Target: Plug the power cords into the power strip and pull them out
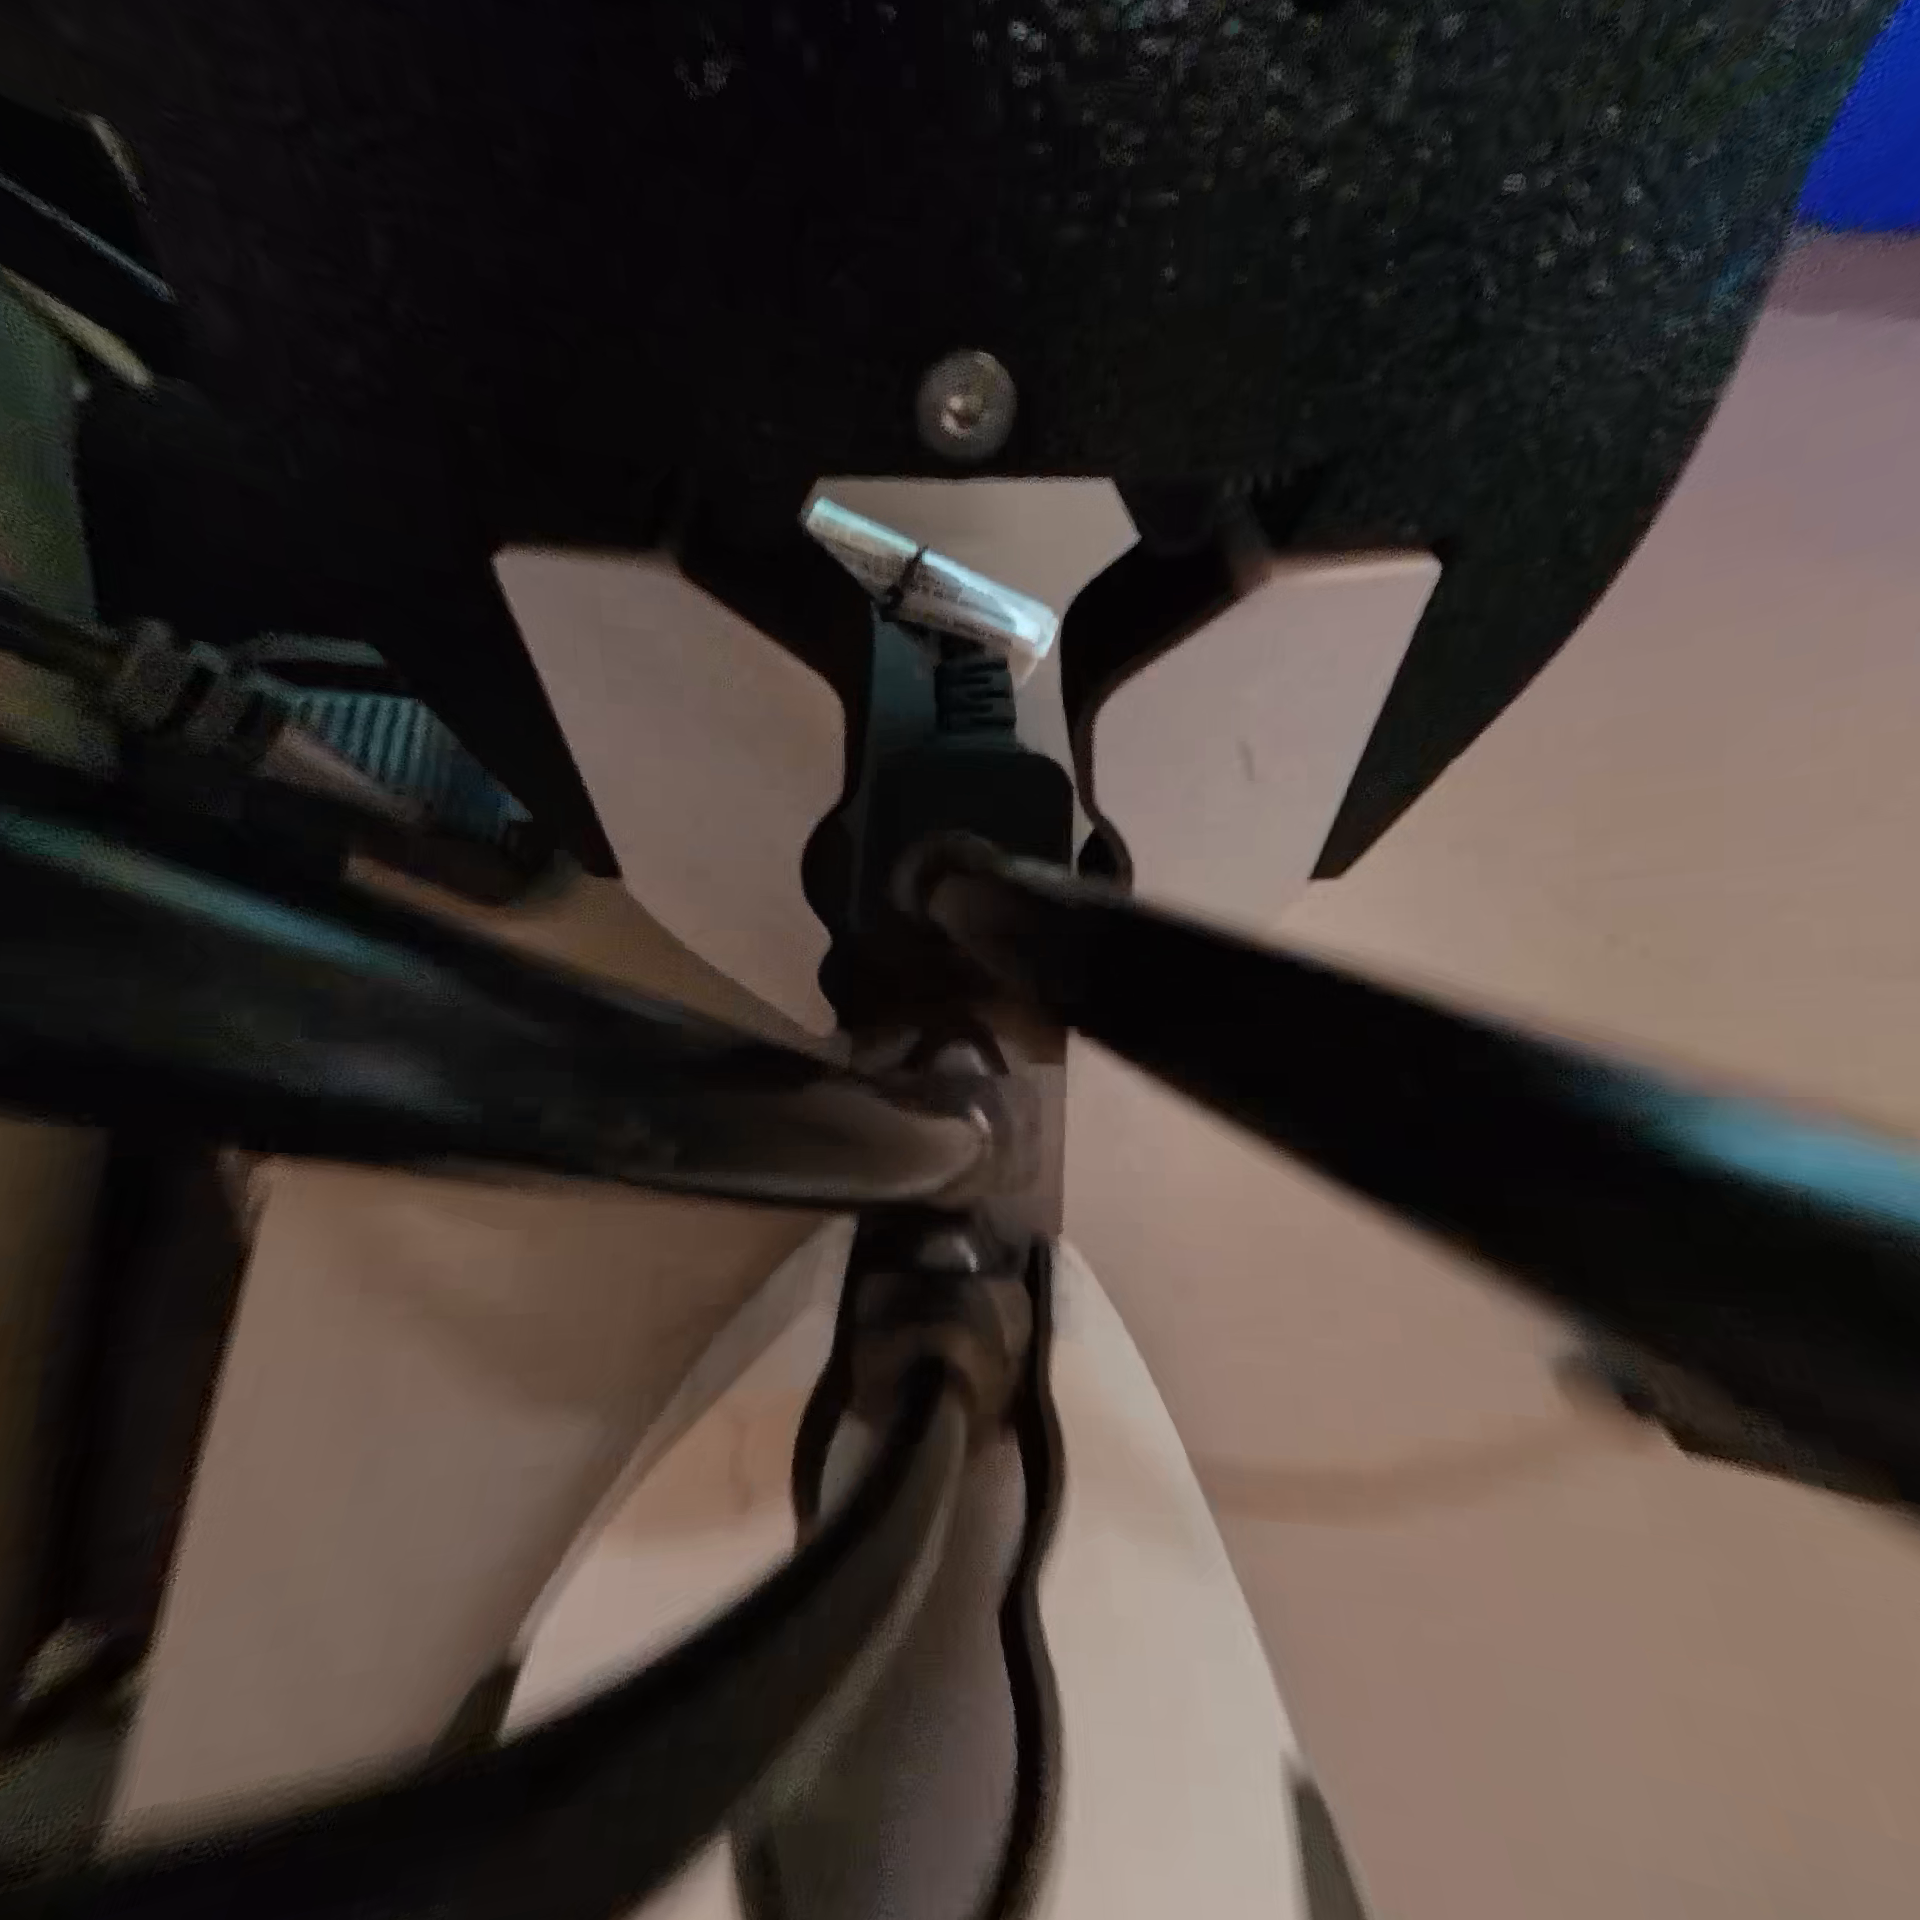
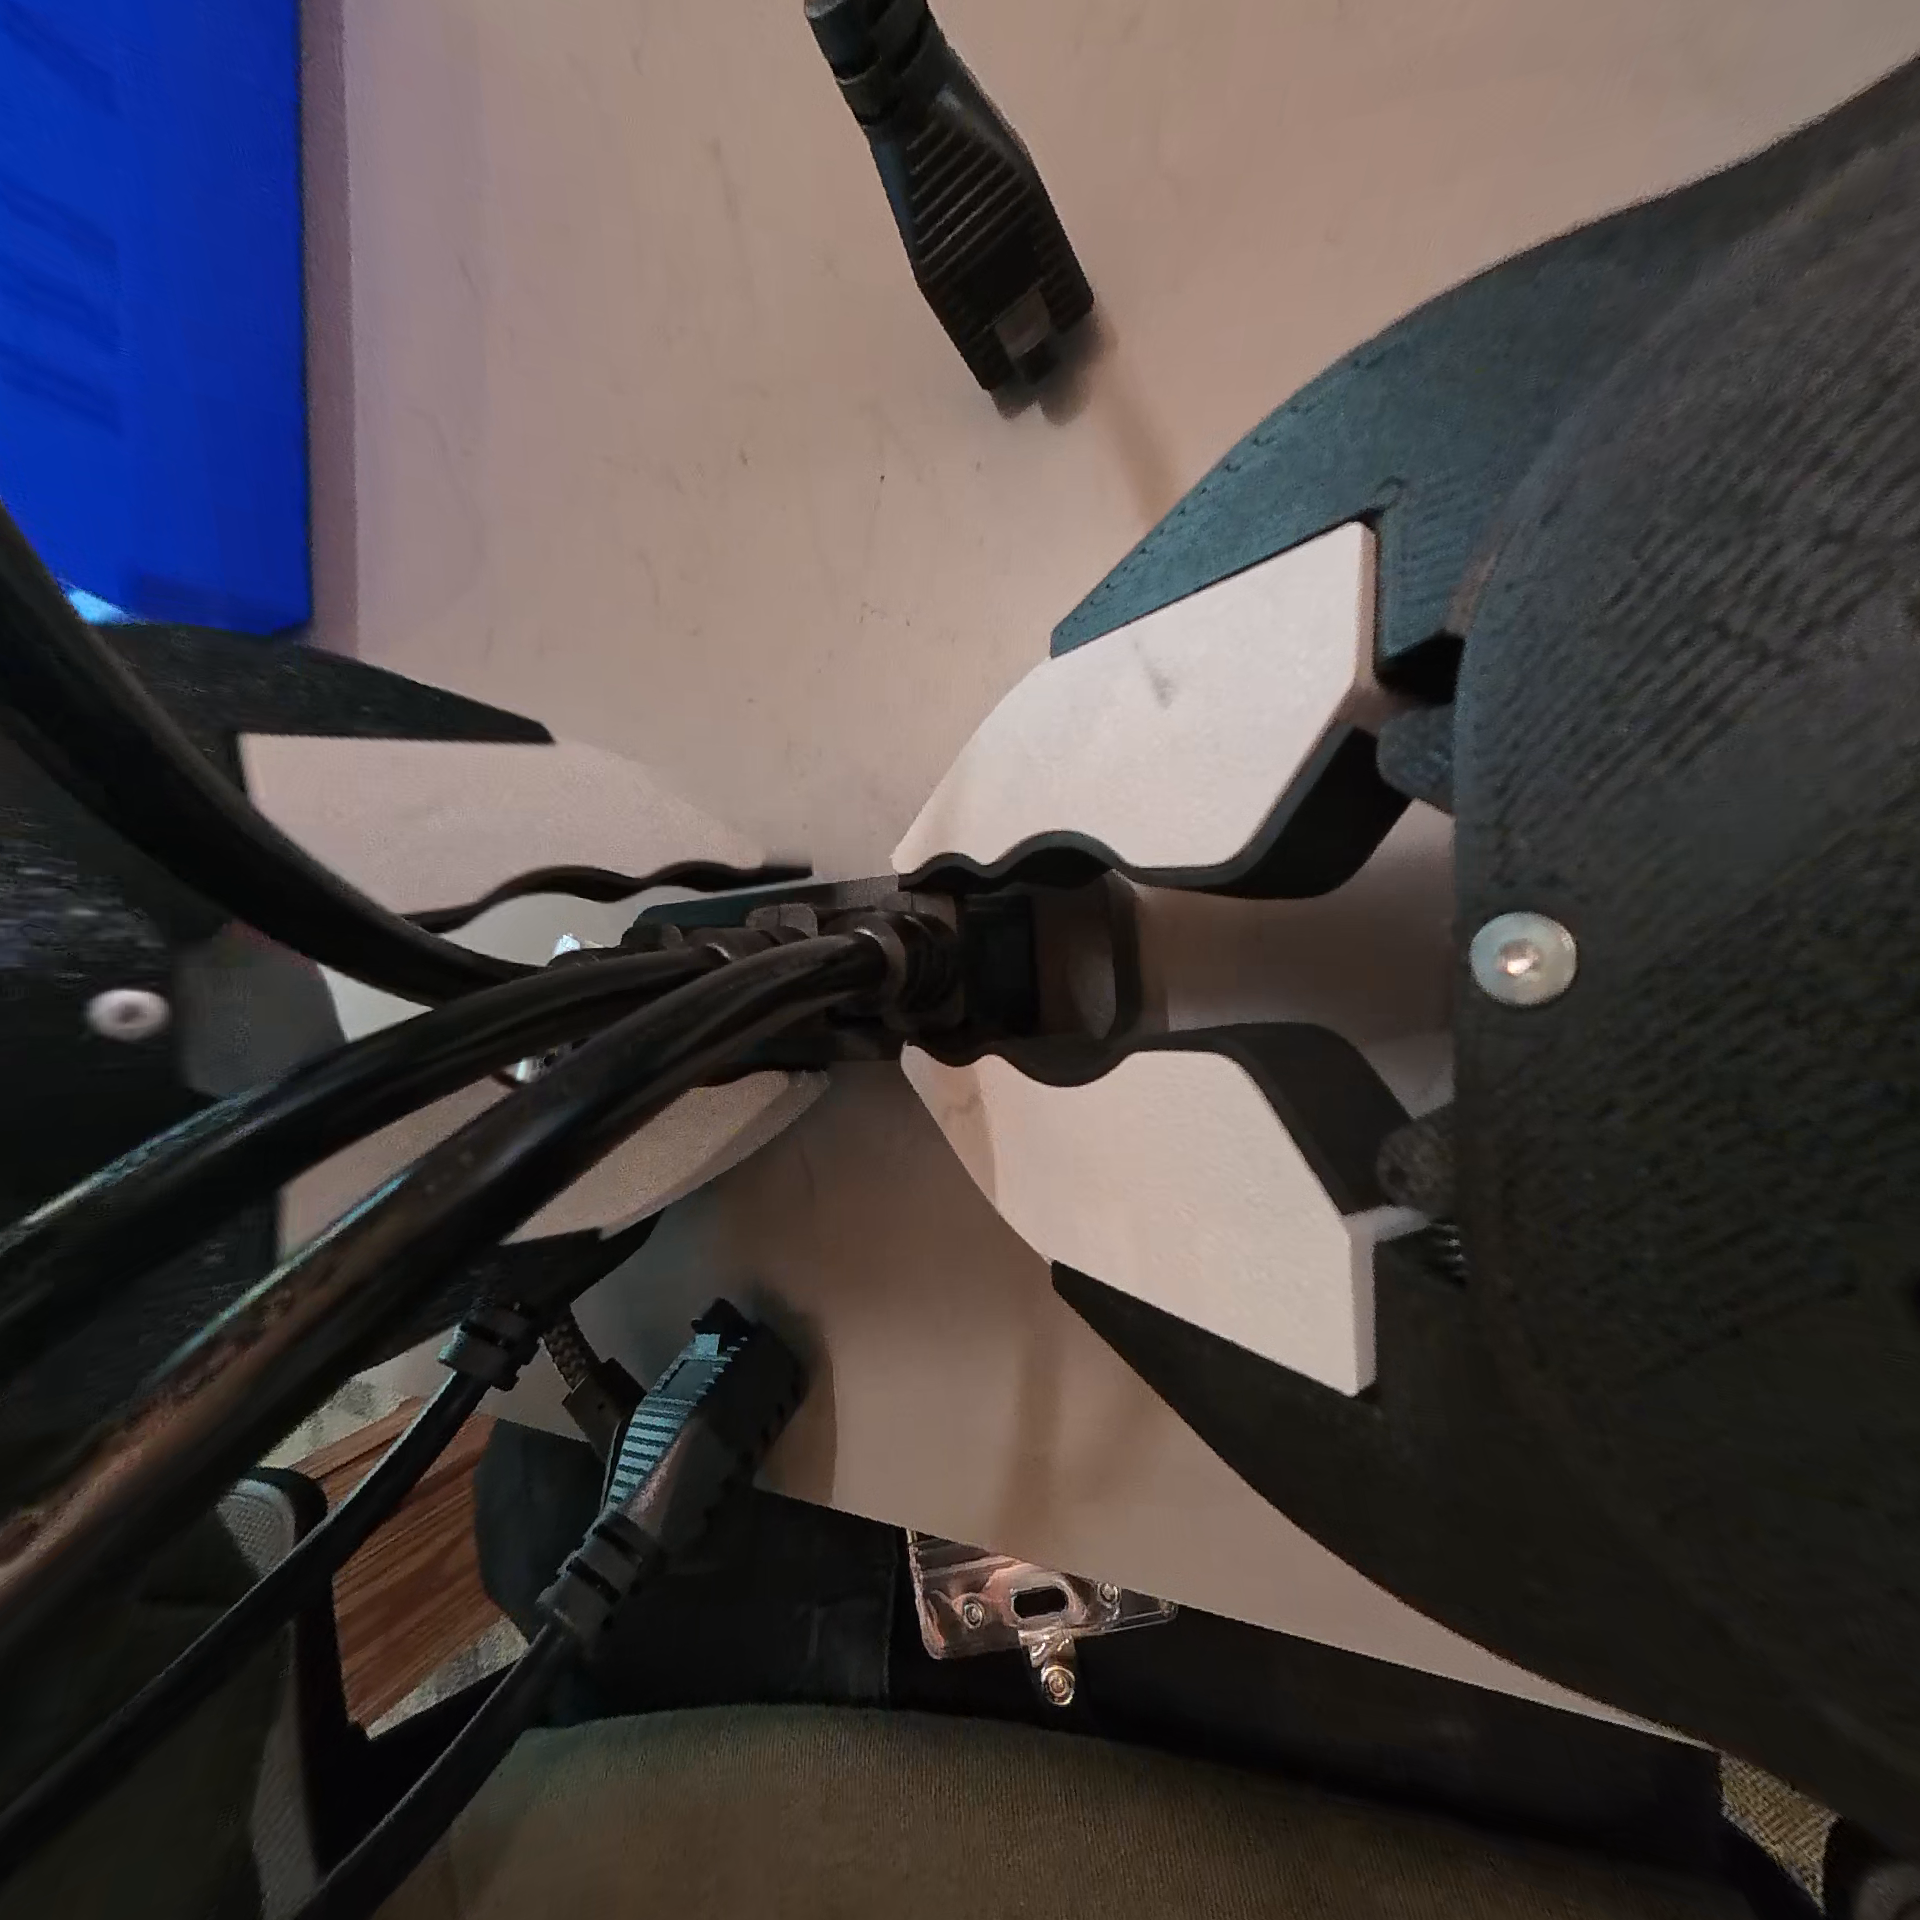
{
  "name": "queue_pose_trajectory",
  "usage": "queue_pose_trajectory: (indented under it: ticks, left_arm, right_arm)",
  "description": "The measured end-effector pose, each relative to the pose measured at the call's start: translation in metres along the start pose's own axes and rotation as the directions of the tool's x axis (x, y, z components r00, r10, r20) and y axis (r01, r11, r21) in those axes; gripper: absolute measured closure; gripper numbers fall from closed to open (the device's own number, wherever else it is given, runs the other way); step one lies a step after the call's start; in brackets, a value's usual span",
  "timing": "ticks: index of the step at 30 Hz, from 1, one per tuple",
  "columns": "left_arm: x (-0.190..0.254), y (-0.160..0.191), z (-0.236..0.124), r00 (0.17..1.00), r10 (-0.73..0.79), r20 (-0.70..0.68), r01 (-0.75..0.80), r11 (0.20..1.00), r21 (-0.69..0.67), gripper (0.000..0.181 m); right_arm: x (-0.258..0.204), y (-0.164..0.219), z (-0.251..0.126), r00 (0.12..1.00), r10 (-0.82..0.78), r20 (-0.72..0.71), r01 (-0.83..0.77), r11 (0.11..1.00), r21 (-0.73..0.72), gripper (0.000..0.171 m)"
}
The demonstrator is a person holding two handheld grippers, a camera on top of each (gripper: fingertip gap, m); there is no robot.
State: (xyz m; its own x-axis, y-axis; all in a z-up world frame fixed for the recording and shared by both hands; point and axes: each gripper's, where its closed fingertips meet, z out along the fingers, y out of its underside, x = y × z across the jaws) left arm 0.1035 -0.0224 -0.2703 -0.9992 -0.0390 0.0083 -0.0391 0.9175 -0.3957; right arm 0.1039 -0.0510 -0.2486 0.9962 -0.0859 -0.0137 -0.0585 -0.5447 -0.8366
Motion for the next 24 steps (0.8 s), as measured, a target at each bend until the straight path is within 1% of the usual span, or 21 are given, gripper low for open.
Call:
queue_pose_trajectory:
  ticks: [1,2,3,4,8,10,13,15,17,21,23,24]
  left_arm:
    - [0.0,-0.008,-0.004,1.0,-0.015,-0.003,0.015,0.998,0.057,0.146]
    - [0.001,-0.009,-0.004,1.0,-0.016,-0.019,0.017,0.997,0.076,0.156]
    - [0.0,-0.006,-0.002,1.0,-0.01,-0.017,0.011,0.997,0.073,0.158]
    - [0.0,-0.008,-0.002,1.0,0.002,-0.014,-0.001,0.995,0.1,0.159]
    - [0.001,-0.009,-0.002,1.0,-0.002,-0.011,0.004,0.992,0.129,0.159]
    - [0.001,-0.011,-0.002,1.0,0.006,-0.007,-0.005,0.986,0.165,0.159]
    - [0.002,-0.011,-0.002,0.999,-0.028,-0.037,0.035,0.98,0.197,0.158]
    - [0.001,-0.012,-0.001,0.999,-0.019,-0.034,0.025,0.978,0.208,0.158]
    - [0.001,-0.011,-0.001,1.0,-0.012,-0.023,0.016,0.984,0.177,0.158]
    - [0.002,-0.009,0.0,1.0,0.012,0.02,-0.013,0.999,0.046,0.159]
    - [0.002,-0.011,0.001,1.0,-0.001,0.021,0.0,0.999,0.032,0.16]
    - [0.002,-0.011,0.001,1.0,-0.003,0.021,0.003,0.999,0.033,0.16]
  right_arm:
    - [0.0,0.0,0.0,1.0,0.002,0.001,-0.002,1.0,0.002,0.147]
    - [0.0,0.0,0.0,1.0,0.002,0.004,-0.002,1.0,0.002,0.147]
    - [0.0,0.0,0.0,1.0,0.003,0.007,-0.003,1.0,-0.002,0.147]
    - [0.0,0.0,0.0,1.0,0.001,0.008,-0.001,1.0,-0.007,0.146]
    - [0.0,0.0,0.001,1.0,0.002,0.013,-0.002,1.0,-0.009,0.147]
    - [-0.001,0.0,0.001,1.0,0.007,0.017,-0.007,1.0,-0.006,0.147]
    - [-0.001,0.0,0.001,1.0,0.016,0.014,-0.016,1.0,-0.003,0.146]
    - [-0.001,0.0,0.001,1.0,0.017,0.015,-0.017,1.0,-0.009,0.146]
    - [-0.001,0.0,0.001,1.0,0.01,0.012,-0.01,1.0,-0.016,0.146]
    - [0.0,0.002,-0.002,1.0,-0.03,-0.009,0.03,0.999,-0.045,0.147]
    - [0.002,0.001,-0.007,0.998,-0.044,-0.037,0.042,0.998,-0.052,0.146]
    - [0.002,-0.004,-0.012,0.997,-0.054,-0.055,0.053,0.998,-0.018,0.147]
